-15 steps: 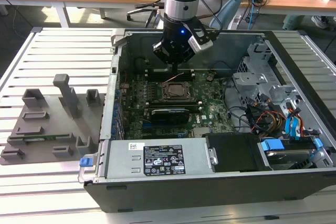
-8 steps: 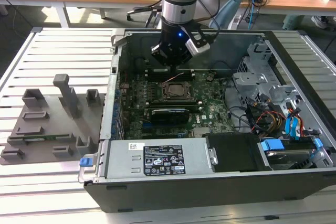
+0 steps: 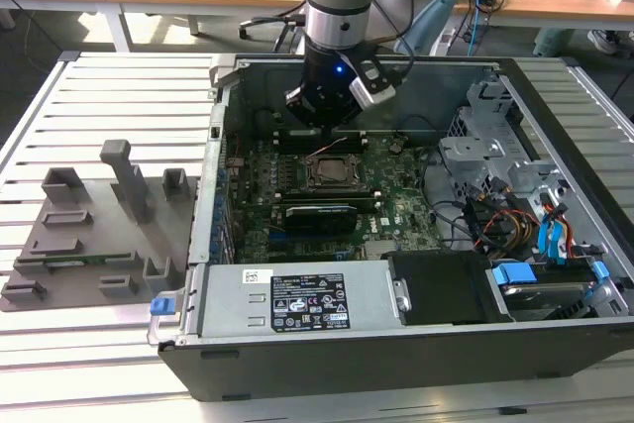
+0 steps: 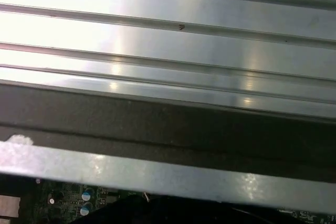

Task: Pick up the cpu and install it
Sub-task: 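Install the first cpu locking lever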

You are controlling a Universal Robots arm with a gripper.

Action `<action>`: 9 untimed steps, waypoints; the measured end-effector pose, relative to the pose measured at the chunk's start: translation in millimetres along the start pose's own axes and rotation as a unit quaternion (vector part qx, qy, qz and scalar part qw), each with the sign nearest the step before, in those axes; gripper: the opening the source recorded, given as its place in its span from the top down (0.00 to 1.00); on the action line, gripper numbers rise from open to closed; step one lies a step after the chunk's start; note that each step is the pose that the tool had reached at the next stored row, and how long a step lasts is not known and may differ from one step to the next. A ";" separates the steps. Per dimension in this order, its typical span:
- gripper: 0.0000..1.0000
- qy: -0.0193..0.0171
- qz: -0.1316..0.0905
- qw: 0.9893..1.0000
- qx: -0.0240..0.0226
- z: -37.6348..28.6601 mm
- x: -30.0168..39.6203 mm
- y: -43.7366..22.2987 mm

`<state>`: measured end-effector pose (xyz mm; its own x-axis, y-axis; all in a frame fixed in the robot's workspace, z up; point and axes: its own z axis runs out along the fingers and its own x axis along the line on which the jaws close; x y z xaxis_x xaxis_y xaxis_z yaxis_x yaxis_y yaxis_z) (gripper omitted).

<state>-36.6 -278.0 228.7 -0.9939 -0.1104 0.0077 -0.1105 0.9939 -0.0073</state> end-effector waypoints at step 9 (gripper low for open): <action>0.89 0.000 0.000 1.000 0.000 8.7 -0.1 0.1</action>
<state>-36.6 -278.0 220.0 -0.9939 -0.1104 0.0077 -0.1105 0.9938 -0.0073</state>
